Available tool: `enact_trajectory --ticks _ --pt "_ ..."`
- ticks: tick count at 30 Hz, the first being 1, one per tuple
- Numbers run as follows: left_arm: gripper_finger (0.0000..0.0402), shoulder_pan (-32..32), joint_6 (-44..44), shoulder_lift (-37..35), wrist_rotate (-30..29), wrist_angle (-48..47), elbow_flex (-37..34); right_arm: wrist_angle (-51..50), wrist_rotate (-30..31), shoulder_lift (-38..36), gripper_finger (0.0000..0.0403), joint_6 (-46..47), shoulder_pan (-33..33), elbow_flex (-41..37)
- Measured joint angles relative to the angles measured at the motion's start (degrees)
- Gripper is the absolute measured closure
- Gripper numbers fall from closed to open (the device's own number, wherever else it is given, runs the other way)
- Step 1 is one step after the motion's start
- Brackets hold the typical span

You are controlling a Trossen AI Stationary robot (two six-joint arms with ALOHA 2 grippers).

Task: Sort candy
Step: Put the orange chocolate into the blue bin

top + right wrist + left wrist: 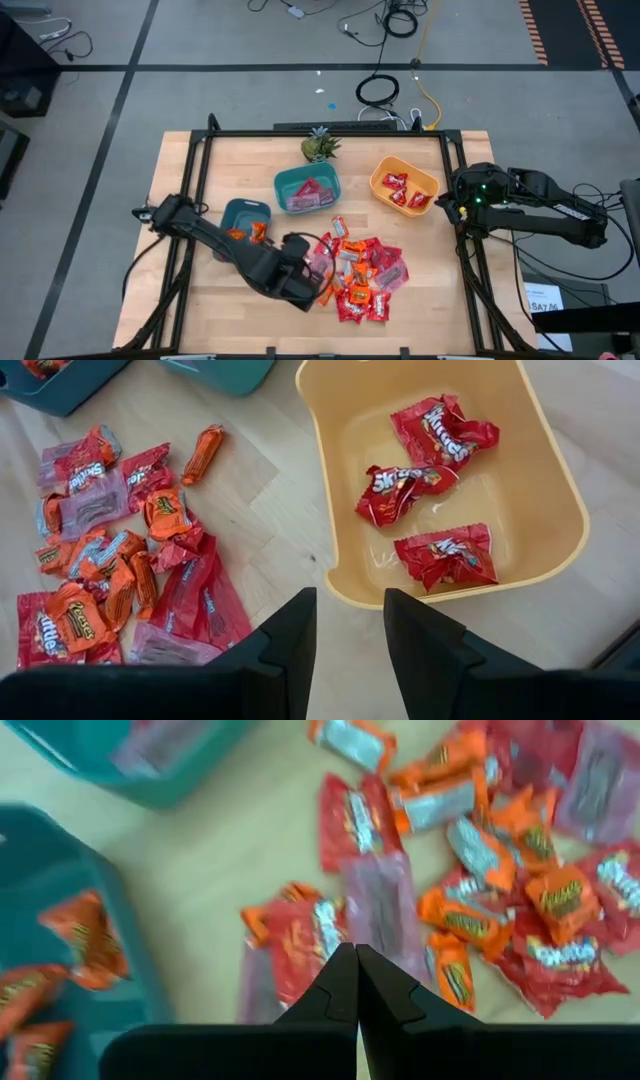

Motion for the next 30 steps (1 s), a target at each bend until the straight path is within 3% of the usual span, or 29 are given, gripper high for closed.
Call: enact_trajectory --ticks 8,18,30 --pt "0.0382 0.18 2.79 -2.69 -8.65 1.46 0.0 -0.11 0.01 0.0 0.0291 0.0 -0.02 0.0" --pt "0.0361 1.07 13.12 -2.46 -4.1 2.74 0.0 -0.1 0.01 0.0 0.0291 0.0 0.0 0.0" --pt "0.0358 3.07 13.05 -2.44 -2.84 5.54 0.0 -0.08 0.01 0.0 0.0291 0.0 -0.02 0.0"
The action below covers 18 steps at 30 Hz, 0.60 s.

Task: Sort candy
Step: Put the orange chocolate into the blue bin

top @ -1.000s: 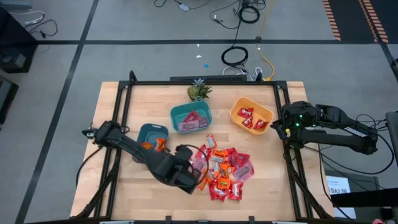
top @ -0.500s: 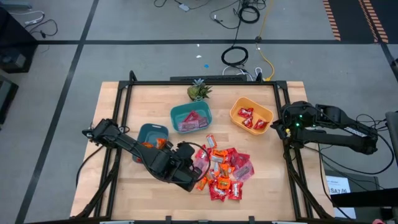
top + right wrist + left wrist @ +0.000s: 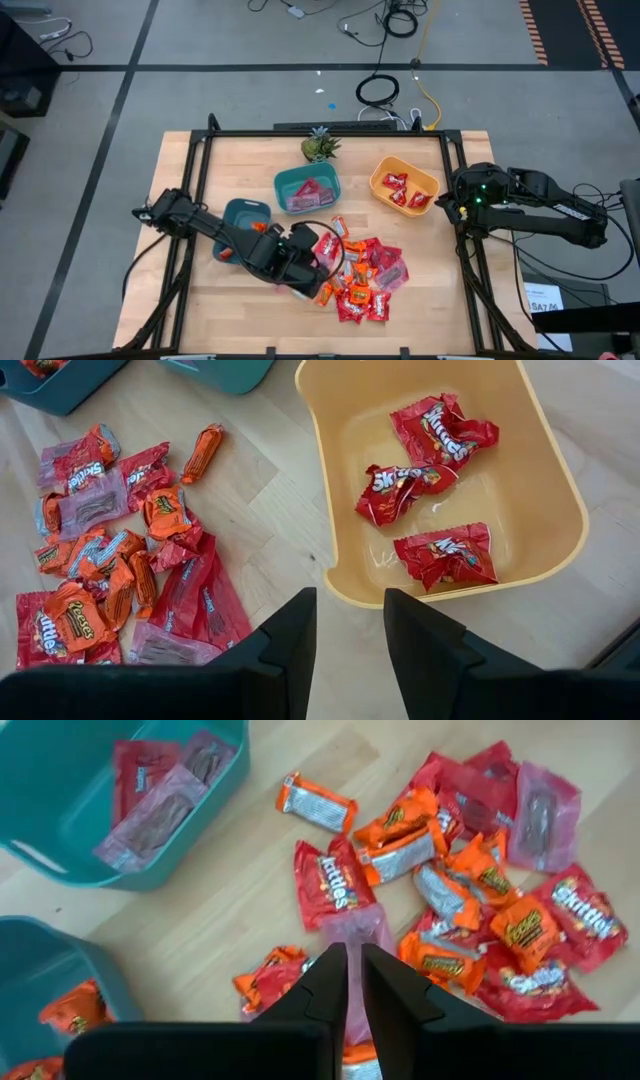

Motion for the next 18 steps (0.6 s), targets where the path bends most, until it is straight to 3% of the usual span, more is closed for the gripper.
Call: enact_trajectory --ticks 4,13,18 --pt "0.0332 0.71 -0.02 0.02 -0.13 0.27 0.0 0.0 0.0 0.0 0.0291 0.0 0.0 0.0" --pt "0.0229 1.87 0.02 0.04 -2.73 0.29 0.0 0.0 0.0 0.0 0.0291 0.01 0.01 0.0" --pt "0.0212 2.2 0.02 0.07 -2.76 3.35 0.0 0.0 0.0 0.0 0.0291 -0.04 0.0 0.0"
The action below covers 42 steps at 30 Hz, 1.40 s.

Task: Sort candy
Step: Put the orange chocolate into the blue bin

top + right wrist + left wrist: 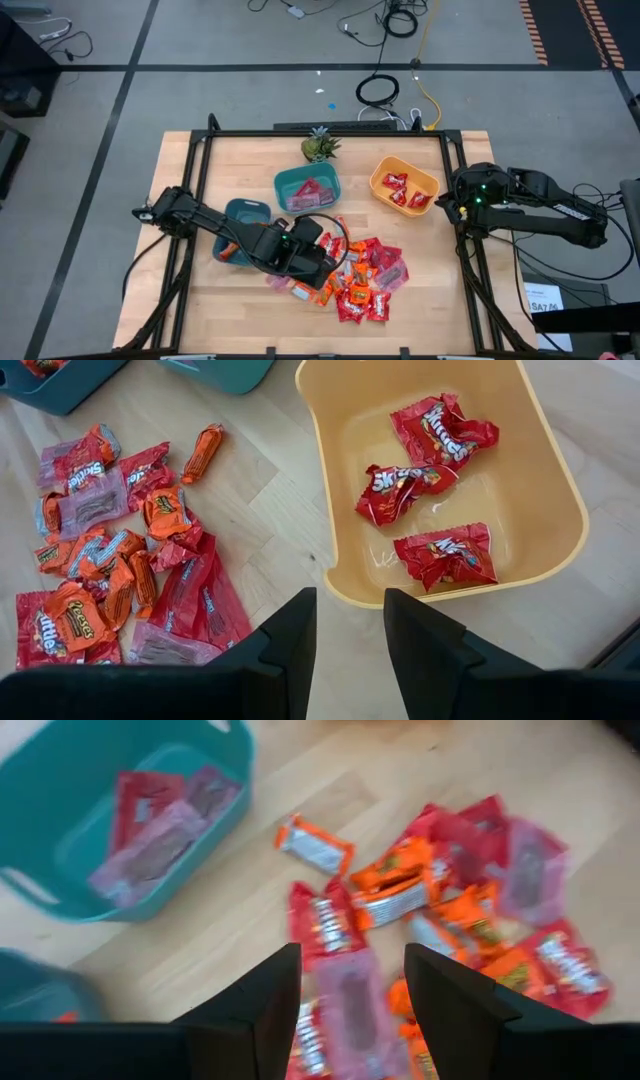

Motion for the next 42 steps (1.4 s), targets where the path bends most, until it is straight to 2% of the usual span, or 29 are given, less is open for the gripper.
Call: enact_trajectory --ticks 14,18,21,34,42 --pt "0.0212 -0.04 1.44 0.11 -0.22 8.35 -1.61 0.0 0.26 0.0 0.0291 -0.17 0.01 0.0" --pt "0.0212 -0.24 1.44 2.09 0.31 11.13 -1.94 0.0 0.27 0.0 0.0291 -0.17 0.01 0.0" --pt "0.0212 -0.35 1.03 3.69 2.94 12.36 -1.95 0.0 0.26 0.0 0.0291 -0.17 0.02 0.0" --pt "0.0212 -3.38 -10.54 14.31 14.3 14.17 -1.95 -0.5 0.24 0.0 0.0291 -0.41 0.02 0.0" --pt "0.0212 -4.47 -13.63 19.13 20.8 16.96 -1.95 -0.67 0.23 0.0 0.0291 -0.42 0.02 0.0"
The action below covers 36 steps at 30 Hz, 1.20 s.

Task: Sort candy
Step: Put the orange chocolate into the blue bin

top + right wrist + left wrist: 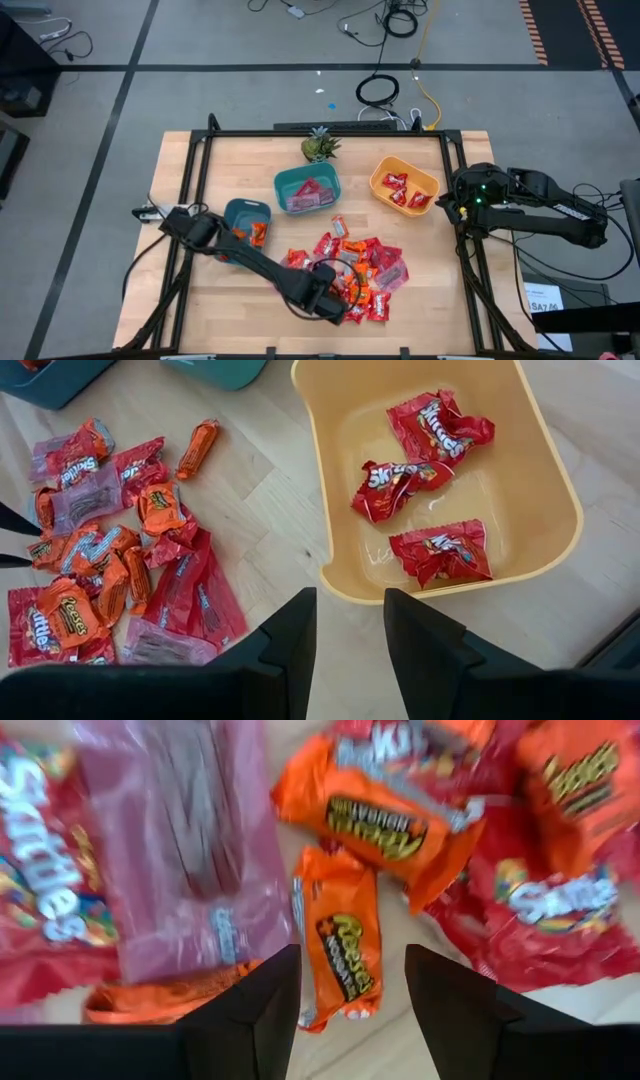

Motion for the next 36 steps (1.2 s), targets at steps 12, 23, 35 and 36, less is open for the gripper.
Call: enact_trajectory --ticks 12,23,35,36 --pt "0.0234 -0.02 0.03 2.64 4.36 0.82 0.0 -0.54 -0.03 0.0 0.0291 0.0 0.0 0.0" --pt "0.033 -0.08 1.38 2.19 5.57 1.25 0.28 -0.82 -0.03 0.0 0.0291 0.0 0.0 0.0" --pt "0.0334 -0.18 3.11 -5.48 0.08 -1.0 0.24 -0.8 -0.01 0.02 0.0291 -0.22 0.0 0.0" --pt "0.0334 -0.18 2.96 -6.62 -1.35 -1.77 0.24 -0.8 -0.01 0.0 0.0291 -0.22 -0.01 0.0"
